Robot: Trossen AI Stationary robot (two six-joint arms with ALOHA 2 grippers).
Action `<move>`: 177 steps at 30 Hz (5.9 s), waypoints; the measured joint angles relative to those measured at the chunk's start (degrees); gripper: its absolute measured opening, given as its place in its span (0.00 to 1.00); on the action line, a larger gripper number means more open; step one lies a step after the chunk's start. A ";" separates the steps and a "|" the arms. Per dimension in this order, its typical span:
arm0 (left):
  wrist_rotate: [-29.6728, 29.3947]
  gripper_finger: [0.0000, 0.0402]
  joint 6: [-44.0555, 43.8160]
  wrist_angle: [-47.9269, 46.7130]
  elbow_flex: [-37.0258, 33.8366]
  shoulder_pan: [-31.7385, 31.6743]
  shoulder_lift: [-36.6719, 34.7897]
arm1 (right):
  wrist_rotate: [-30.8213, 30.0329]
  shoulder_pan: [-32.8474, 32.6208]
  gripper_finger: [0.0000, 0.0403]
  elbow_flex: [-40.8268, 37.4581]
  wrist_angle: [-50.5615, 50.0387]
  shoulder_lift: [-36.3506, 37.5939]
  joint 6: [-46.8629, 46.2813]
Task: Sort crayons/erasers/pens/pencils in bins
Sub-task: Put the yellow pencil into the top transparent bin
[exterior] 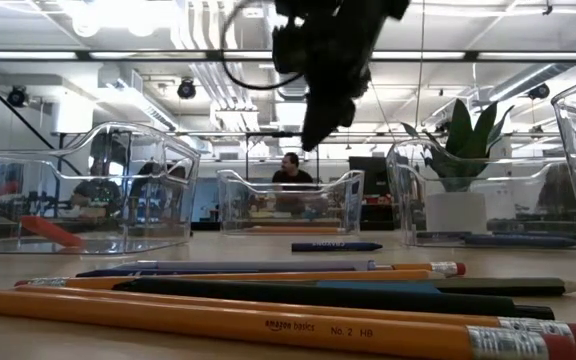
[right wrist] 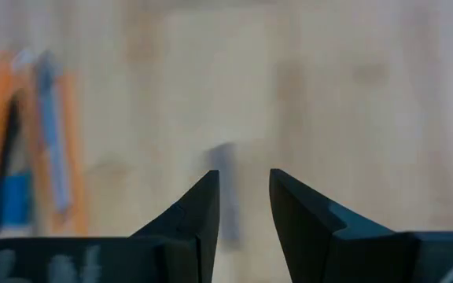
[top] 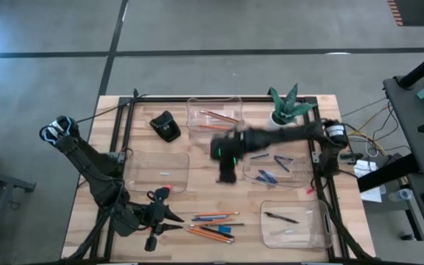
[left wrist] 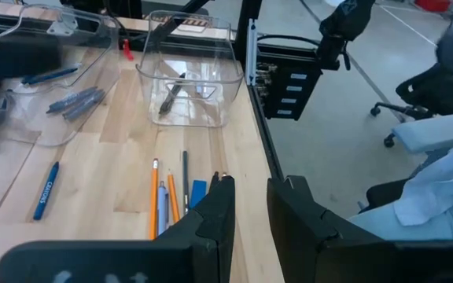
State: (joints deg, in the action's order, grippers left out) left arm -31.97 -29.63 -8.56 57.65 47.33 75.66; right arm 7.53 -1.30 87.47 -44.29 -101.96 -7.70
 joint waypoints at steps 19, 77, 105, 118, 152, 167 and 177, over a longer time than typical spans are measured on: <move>0.19 0.15 0.15 0.48 0.00 0.00 0.00 | -6.23 -21.96 0.26 -5.89 13.35 -5.98 -11.92; 0.23 0.15 0.09 0.51 -0.02 0.02 0.00 | -11.20 -21.56 0.02 -5.34 10.05 -6.12 -9.68; 0.25 0.15 0.04 0.08 -0.02 0.04 -0.02 | -13.53 -16.61 0.40 -5.67 18.87 -11.76 -10.77; 0.27 0.15 0.04 0.02 -0.02 0.04 -0.02 | -10.56 -14.33 0.30 -5.05 16.53 -16.63 -14.39; 0.25 0.15 0.50 -1.01 -0.02 0.00 -0.02 | -4.14 -14.42 0.10 0.49 -0.02 -17.26 -15.04; 0.25 0.15 0.45 -0.96 -0.02 0.00 -0.02 | -2.82 -14.55 0.03 -0.23 -2.23 -11.66 -14.90; 0.25 0.15 0.37 -0.96 -0.02 0.00 -0.02 | -8.57 -13.90 0.02 0.13 -3.22 -0.80 -14.66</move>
State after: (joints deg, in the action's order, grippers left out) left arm -31.73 -29.26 -9.51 57.63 47.33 75.64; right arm -1.04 -15.20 87.60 -47.51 -102.76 -22.35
